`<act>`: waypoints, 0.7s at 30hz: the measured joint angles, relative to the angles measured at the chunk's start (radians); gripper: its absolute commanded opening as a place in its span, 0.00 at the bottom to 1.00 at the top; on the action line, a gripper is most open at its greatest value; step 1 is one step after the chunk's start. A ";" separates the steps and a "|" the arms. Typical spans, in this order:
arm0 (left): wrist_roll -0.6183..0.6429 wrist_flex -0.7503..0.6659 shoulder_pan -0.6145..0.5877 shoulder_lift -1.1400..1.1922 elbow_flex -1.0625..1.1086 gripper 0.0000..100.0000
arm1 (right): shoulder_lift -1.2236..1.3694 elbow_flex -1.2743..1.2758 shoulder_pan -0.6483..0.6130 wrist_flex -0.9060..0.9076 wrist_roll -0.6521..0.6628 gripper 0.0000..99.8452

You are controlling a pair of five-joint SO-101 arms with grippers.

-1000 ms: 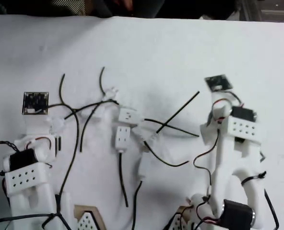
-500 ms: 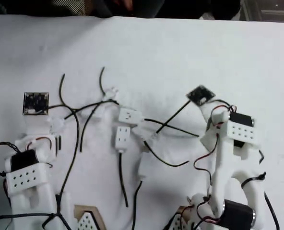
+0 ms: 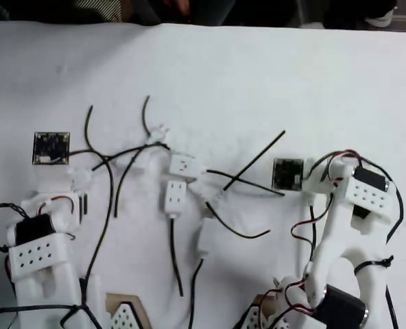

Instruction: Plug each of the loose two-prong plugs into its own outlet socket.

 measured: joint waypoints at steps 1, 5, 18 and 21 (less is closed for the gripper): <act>0.000 0.000 0.000 0.000 0.000 0.16 | 0.000 0.005 0.003 -0.006 0.028 0.28; 0.000 0.000 0.000 0.000 0.000 0.16 | 0.000 0.057 0.006 -0.017 0.127 0.28; 0.000 0.000 0.000 0.000 0.000 0.16 | 0.000 0.443 -0.084 -0.534 0.170 0.28; 0.000 0.000 0.000 0.000 0.000 0.16 | 0.000 0.456 -0.104 -0.559 0.170 0.28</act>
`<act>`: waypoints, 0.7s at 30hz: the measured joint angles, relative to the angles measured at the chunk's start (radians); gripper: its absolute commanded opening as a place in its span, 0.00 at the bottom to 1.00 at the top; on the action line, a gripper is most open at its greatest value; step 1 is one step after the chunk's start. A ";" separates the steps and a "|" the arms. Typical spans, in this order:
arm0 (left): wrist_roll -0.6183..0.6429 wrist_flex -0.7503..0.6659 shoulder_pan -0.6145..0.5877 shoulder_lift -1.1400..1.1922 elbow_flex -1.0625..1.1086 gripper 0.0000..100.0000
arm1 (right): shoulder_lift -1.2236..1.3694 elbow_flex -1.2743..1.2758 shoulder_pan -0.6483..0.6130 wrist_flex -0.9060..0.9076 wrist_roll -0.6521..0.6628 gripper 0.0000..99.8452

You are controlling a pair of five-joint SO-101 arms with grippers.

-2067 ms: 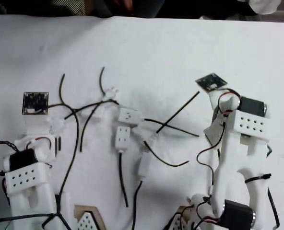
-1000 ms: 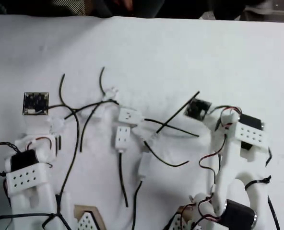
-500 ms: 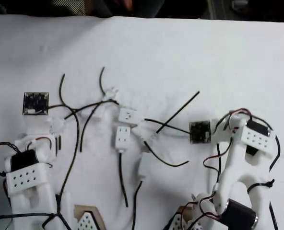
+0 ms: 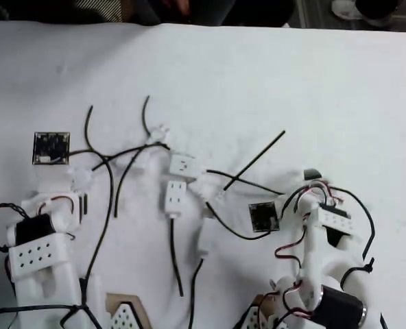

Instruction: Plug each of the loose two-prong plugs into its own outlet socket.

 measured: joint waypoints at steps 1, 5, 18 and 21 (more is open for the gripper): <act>0.000 0.000 0.000 0.000 0.000 0.16 | 0.000 0.000 -0.006 0.000 0.000 0.28; 0.000 0.000 0.000 0.000 0.000 0.16 | -0.002 0.012 -0.029 -0.003 -0.034 0.27; 0.000 -0.003 0.000 0.000 0.011 0.16 | -0.025 0.017 -0.098 -0.015 -0.207 0.02; 0.000 -0.005 0.000 0.000 0.012 0.16 | -0.021 -0.009 -0.084 -0.008 -0.285 0.02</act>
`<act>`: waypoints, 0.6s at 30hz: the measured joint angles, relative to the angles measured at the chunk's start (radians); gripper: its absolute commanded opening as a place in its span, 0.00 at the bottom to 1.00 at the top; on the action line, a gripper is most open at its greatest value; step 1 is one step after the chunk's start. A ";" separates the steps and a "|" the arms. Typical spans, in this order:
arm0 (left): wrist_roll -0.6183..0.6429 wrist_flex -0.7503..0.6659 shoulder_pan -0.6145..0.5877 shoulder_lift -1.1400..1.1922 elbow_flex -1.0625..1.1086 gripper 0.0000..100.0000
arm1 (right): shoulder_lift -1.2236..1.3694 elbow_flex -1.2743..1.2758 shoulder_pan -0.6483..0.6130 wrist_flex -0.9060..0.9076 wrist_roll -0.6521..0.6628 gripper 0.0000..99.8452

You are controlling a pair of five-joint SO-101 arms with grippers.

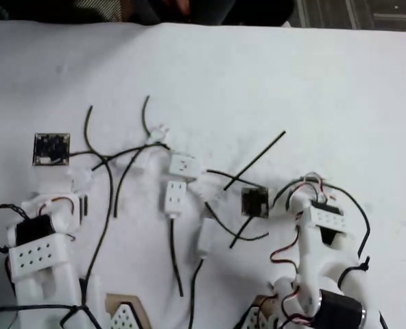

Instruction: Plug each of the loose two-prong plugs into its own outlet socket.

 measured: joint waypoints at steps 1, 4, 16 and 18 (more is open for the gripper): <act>0.000 -0.002 0.000 0.000 0.000 0.16 | 0.002 -0.009 0.005 0.002 -0.034 0.02; 0.000 -0.003 0.000 0.000 0.000 0.16 | 0.002 -0.032 0.018 0.002 -0.140 0.02; 0.000 -0.003 0.040 0.002 0.005 0.16 | 0.003 -0.358 0.023 0.580 -0.500 0.02; 0.000 -0.003 0.040 0.003 0.005 0.16 | 0.003 -0.433 0.020 0.726 -0.523 0.02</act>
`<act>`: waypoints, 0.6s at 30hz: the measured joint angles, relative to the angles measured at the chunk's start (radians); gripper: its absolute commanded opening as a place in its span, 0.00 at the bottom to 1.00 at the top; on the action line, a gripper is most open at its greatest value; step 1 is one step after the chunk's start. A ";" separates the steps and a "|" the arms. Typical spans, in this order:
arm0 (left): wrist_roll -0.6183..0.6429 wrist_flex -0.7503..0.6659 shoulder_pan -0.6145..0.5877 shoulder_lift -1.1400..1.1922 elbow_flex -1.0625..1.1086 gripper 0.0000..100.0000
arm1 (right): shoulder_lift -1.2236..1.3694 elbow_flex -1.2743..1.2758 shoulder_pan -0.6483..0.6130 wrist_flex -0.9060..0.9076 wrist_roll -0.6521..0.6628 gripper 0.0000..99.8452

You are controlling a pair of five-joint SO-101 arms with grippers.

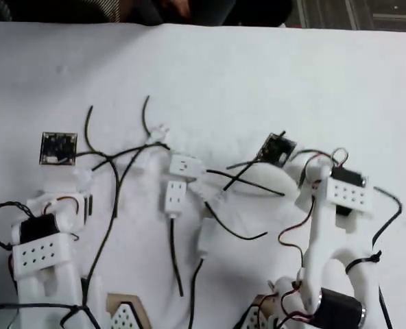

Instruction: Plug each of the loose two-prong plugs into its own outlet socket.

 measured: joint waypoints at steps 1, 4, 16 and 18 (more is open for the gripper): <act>0.000 0.000 0.000 0.002 0.000 0.16 | 0.000 -0.021 -0.003 0.054 -0.005 0.02; 0.000 0.000 0.002 0.002 0.000 0.16 | 0.000 -0.043 -0.021 0.126 -0.011 0.02; 0.000 0.000 0.002 0.002 0.000 0.16 | 0.064 -0.091 -0.080 0.147 -0.121 0.02; 0.000 0.000 0.002 0.002 0.000 0.16 | 0.068 -0.115 -0.120 0.163 -0.161 0.02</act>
